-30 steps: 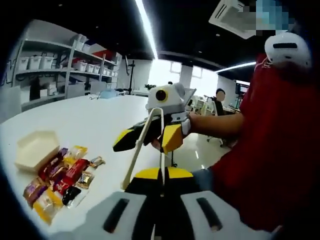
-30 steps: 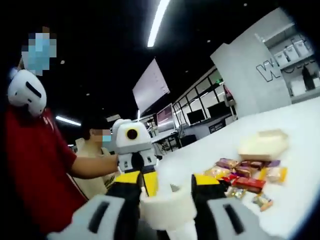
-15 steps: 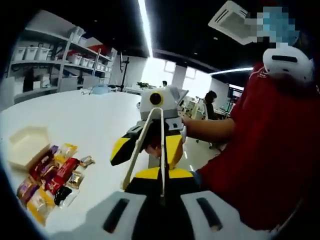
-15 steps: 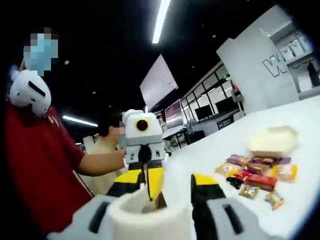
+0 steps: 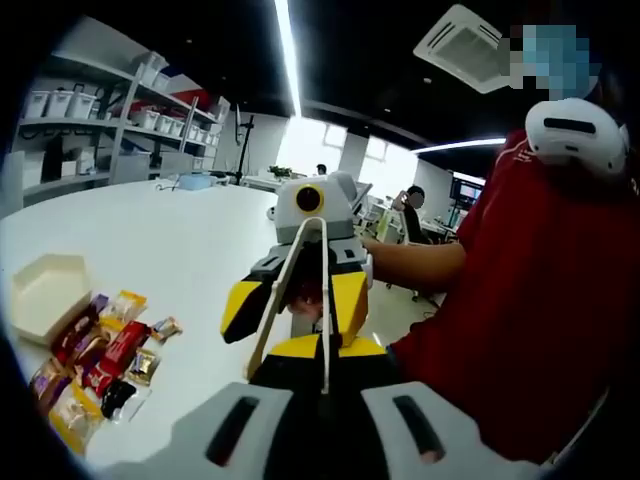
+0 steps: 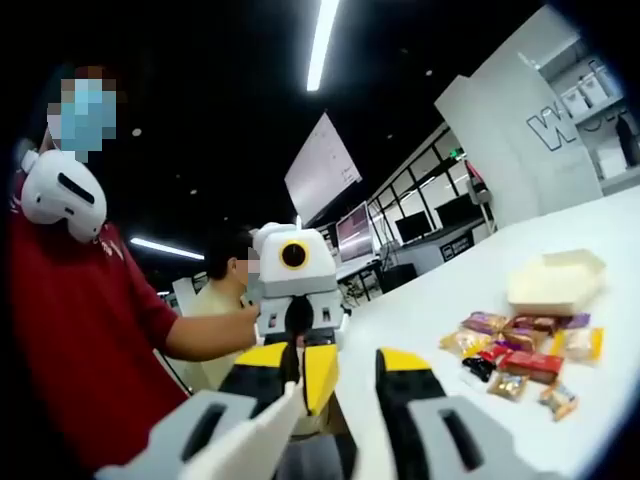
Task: Place the target food into the container with the food tongs after gripping and lifting it, then release it inside without dropping or visibly crushing the food.
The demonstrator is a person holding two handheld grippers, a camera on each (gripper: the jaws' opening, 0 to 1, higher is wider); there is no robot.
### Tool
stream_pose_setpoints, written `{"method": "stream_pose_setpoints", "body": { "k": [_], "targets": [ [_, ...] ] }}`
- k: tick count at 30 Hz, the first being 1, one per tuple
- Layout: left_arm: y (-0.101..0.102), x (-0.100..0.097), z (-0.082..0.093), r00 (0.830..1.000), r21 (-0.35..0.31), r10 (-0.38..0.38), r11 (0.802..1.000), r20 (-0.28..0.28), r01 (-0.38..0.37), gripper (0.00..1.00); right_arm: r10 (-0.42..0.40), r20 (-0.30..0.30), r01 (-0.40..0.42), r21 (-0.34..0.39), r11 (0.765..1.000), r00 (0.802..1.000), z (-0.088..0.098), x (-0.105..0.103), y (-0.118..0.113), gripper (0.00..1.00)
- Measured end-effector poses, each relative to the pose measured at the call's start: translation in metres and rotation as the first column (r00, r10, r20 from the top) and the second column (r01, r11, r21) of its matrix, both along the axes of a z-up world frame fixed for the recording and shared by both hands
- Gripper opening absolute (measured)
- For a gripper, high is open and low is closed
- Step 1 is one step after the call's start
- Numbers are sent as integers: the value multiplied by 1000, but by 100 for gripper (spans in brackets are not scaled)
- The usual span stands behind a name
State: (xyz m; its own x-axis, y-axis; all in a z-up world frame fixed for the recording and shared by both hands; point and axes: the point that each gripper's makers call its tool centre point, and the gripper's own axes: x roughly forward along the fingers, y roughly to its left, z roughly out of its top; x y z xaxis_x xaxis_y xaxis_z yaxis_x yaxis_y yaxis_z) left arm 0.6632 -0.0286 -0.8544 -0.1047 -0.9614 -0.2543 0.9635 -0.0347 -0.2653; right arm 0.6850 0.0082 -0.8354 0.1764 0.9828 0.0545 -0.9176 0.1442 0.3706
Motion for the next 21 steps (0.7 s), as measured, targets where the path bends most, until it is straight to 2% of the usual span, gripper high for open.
{"method": "stream_pose_setpoints", "body": {
  "k": [2,6,8,13,16,18,21],
  "targets": [
    [0,0,1,1000,-4,3,1000,1,-3,1,4,-10,-4,6,1000,1000,0,0,-1,26],
    [-3,3,6,1000,-33,31,999,-6,-31,1,-5,7,4,34,999,1000,5,1,-5,22],
    [-3,4,9,999,-50,37,998,-8,-37,1,-9,-10,10,53,999,1000,8,2,-6,22],
    [-2,6,6,998,-42,61,997,-22,-62,2,-29,9,29,53,998,1000,10,4,-6,21],
    [0,9,3,996,-29,86,996,-27,-87,2,-54,17,52,85,995,998,17,8,-11,21],
    [1,9,2,996,-33,90,995,-20,-91,2,-59,11,58,111,992,998,22,9,-15,21],
    [2,10,6,995,-54,94,994,-26,-96,2,-61,14,59,109,992,998,23,10,-14,22]
  ]
}}
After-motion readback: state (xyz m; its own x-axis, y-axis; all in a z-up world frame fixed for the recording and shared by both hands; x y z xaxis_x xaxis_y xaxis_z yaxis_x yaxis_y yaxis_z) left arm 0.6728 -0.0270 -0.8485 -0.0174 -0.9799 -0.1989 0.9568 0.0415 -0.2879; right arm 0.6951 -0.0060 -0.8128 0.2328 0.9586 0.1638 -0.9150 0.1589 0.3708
